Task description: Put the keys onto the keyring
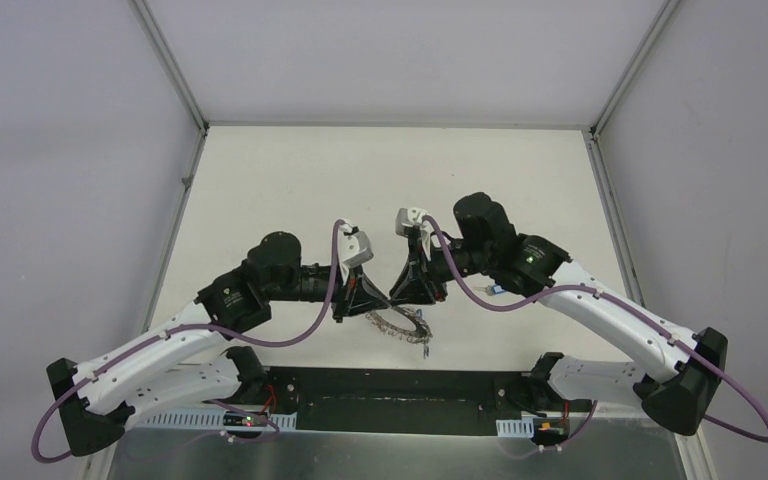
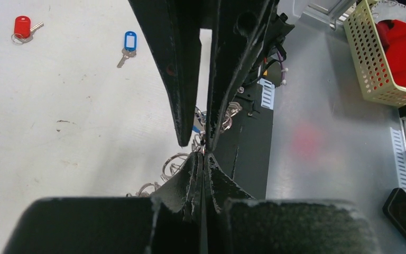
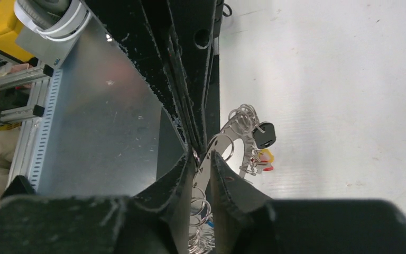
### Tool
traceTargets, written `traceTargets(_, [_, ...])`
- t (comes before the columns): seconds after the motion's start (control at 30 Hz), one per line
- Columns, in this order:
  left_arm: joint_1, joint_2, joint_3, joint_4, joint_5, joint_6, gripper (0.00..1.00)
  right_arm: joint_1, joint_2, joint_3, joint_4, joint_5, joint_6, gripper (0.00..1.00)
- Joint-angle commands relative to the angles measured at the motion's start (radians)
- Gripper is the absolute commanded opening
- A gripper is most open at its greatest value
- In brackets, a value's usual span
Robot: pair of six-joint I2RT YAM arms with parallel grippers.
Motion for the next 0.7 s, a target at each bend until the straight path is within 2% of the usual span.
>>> traceTargets(0.0, [-0.002, -0.064, -0.034, 0.091, -0.031, 0.014, 0.0, 0.003, -0.023, 0.042, 0.116, -0.011, 0.03, 0.28])
traceTargets(0.07, [-0.002, -0.094, -0.054, 0.102, -0.043, 0.017, 0.0, 0.003, -0.045, 0.021, 0.155, -0.006, 0.039, 0.39])
traceTargets(0.13, [-0.001, -0.126, -0.08, 0.127, -0.05, 0.027, 0.0, 0.003, -0.073, -0.005, 0.197, -0.001, 0.045, 0.43])
traceTargets(0.27, [-0.002, -0.211, -0.163, 0.248, -0.014, 0.086, 0.0, 0.0, -0.121, -0.067, 0.295, -0.043, 0.04, 0.43])
traceTargets(0.43, [-0.002, -0.324, -0.253, 0.386, -0.036, 0.161, 0.0, 0.001, -0.142, -0.105, 0.347, -0.053, 0.043, 0.42])
traceTargets(0.67, [-0.001, -0.4, -0.334, 0.552, -0.051, 0.217, 0.0, 0.001, -0.152, -0.13, 0.443, -0.131, 0.053, 0.4])
